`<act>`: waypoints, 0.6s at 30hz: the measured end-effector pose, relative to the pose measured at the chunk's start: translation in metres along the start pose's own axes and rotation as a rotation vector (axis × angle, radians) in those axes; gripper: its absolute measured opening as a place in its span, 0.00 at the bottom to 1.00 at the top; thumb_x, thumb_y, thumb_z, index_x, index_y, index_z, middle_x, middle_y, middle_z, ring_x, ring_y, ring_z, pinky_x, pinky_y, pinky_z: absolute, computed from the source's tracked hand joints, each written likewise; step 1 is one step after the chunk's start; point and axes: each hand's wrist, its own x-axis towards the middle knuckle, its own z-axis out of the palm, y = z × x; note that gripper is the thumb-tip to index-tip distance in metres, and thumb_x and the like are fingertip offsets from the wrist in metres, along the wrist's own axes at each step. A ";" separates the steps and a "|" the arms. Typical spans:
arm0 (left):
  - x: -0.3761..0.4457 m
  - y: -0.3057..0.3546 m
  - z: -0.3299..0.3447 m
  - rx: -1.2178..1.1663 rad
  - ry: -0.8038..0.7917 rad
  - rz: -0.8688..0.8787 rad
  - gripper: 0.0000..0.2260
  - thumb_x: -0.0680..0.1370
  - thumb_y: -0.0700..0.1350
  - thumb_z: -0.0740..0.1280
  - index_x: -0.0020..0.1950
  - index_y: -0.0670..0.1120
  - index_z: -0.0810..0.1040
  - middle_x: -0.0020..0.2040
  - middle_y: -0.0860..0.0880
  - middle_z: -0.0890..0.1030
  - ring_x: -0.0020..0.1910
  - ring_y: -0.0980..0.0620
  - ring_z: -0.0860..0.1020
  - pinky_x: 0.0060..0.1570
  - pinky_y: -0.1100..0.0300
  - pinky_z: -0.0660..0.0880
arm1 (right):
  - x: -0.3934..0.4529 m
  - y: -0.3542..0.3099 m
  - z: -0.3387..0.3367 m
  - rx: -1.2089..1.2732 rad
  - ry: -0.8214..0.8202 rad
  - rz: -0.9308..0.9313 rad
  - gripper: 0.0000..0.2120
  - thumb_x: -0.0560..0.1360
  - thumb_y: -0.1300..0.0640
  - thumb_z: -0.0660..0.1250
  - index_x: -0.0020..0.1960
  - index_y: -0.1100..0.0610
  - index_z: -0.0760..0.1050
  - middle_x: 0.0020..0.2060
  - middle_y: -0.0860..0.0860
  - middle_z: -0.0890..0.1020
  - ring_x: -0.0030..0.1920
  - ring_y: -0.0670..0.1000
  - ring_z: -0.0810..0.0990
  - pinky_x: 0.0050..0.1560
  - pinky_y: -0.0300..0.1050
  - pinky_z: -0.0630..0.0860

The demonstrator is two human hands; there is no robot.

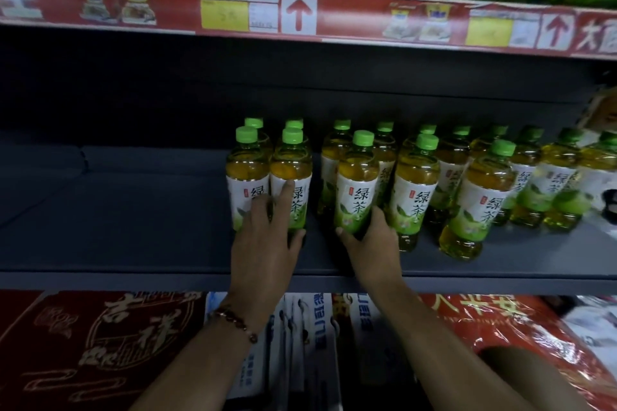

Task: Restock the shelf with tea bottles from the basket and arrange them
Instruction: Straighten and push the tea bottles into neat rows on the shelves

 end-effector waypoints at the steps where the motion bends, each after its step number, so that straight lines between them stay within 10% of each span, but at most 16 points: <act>1: -0.001 0.000 0.001 -0.014 -0.005 -0.010 0.39 0.73 0.46 0.76 0.79 0.49 0.59 0.65 0.39 0.72 0.58 0.41 0.76 0.43 0.47 0.80 | 0.000 0.000 0.002 0.007 -0.020 -0.009 0.26 0.72 0.53 0.75 0.66 0.54 0.69 0.61 0.52 0.79 0.64 0.57 0.74 0.62 0.55 0.75; 9: -0.002 0.006 0.007 -0.155 -0.013 -0.043 0.41 0.76 0.44 0.73 0.80 0.55 0.50 0.68 0.40 0.68 0.61 0.42 0.75 0.44 0.48 0.82 | 0.004 -0.007 0.012 0.300 -0.175 -0.017 0.29 0.70 0.59 0.77 0.64 0.46 0.66 0.58 0.43 0.77 0.58 0.41 0.76 0.50 0.25 0.71; 18: -0.002 0.003 0.012 -0.189 0.007 -0.042 0.41 0.76 0.44 0.73 0.81 0.54 0.51 0.66 0.43 0.68 0.58 0.43 0.78 0.42 0.50 0.82 | 0.016 0.002 0.027 0.428 -0.303 -0.032 0.36 0.68 0.66 0.76 0.72 0.50 0.68 0.61 0.43 0.80 0.59 0.34 0.76 0.58 0.31 0.75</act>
